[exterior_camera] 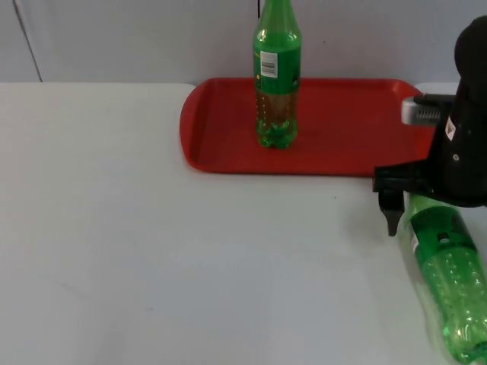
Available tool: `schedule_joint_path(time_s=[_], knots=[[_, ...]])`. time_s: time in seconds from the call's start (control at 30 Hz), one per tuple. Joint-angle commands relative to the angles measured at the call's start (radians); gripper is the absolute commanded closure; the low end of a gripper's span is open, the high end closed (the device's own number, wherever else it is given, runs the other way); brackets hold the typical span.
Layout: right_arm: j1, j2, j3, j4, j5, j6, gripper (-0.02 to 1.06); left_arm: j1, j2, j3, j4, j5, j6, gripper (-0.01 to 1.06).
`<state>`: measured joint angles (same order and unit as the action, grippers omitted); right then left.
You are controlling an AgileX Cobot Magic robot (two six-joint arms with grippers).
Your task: Place the bottle upright on the tray.
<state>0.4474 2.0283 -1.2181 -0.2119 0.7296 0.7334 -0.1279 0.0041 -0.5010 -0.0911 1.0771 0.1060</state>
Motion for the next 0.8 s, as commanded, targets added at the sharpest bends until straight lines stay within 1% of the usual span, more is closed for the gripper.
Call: schedule_joint_path(time_s=[0.0, 0.37, 0.53, 0.6, 0.63, 0.67, 0.7, 0.77], knots=[[0.001, 0.005, 0.020, 0.013, -0.033, 0.007, 0.01, 0.001, -0.004, 0.005, 0.002, -0.001, -0.007, 0.00], [-0.006, 0.079, 0.026, 0.016, -0.058, -0.001, 0.01, 0.001, -0.004, 0.005, 0.002, -0.001, -0.007, 0.00], [-0.011, 0.084, 0.026, 0.021, -0.073, -0.008, 0.05, 0.001, -0.004, 0.005, 0.002, -0.001, -0.007, 0.00], [-0.011, 0.084, 0.026, 0.035, -0.076, -0.008, 0.09, 0.001, -0.004, 0.005, 0.002, -0.001, -0.007, 0.00], [-0.011, 0.084, 0.026, 0.036, -0.076, -0.008, 0.17, 0.001, -0.004, 0.005, 0.002, -0.001, -0.007, 0.00], [-0.011, 0.084, 0.026, 0.036, -0.076, -0.008, 0.17, 0.001, -0.004, 0.005, 0.002, -0.001, -0.007, 0.00], [-0.011, 0.084, 0.026, 0.036, -0.074, -0.008, 0.24, 0.001, -0.004, 0.005, 0.002, -0.001, -0.007, 0.00], [-0.011, 0.084, 0.026, 0.036, -0.064, -0.008, 0.45, 0.001, -0.004, 0.005, 0.002, -0.001, -0.007, 0.00]])
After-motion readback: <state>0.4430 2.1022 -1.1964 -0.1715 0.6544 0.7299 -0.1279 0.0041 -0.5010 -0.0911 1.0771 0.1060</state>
